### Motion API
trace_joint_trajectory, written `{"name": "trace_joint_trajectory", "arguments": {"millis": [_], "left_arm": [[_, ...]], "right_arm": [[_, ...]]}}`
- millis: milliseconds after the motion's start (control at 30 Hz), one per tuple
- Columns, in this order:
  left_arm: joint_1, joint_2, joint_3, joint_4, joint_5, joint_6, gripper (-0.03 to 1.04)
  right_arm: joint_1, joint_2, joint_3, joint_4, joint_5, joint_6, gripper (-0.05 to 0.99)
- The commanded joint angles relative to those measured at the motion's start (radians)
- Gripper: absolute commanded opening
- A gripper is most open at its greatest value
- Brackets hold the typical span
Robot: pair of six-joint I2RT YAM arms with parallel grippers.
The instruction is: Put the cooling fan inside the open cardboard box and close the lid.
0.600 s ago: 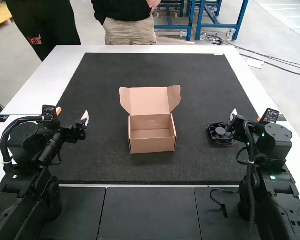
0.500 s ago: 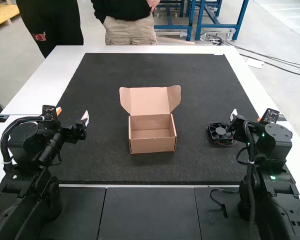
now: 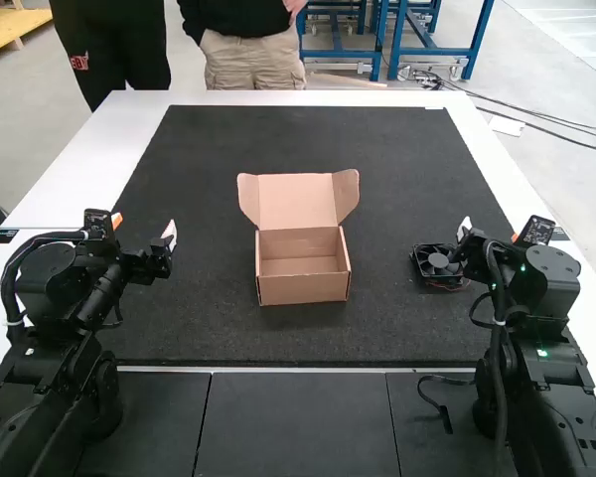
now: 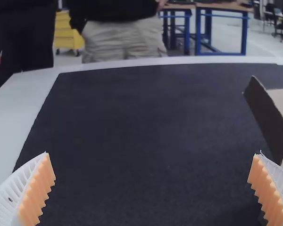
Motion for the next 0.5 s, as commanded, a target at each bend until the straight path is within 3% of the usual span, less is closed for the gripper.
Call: {"name": "trace_joint_trajectory", "arguments": {"millis": [0, 233, 467], "left_arm": [[0.012, -0.009, -0.006, 0.009, -0.001, -0.006, 0.97], [0.012, -0.009, -0.004, 0.038, -0.012, -0.003, 0.97], [0.012, -0.009, -0.004, 0.017, -0.021, -0.003, 0.97]], "right_arm": [[0.01, -0.011, -0.152, 0.007, -0.001, 0.01, 0.91], [0.01, -0.011, -0.15, 0.059, -0.027, -0.021, 0.91], [0.01, -0.011, -0.152, 0.007, -0.042, -0.04, 0.91]]}}
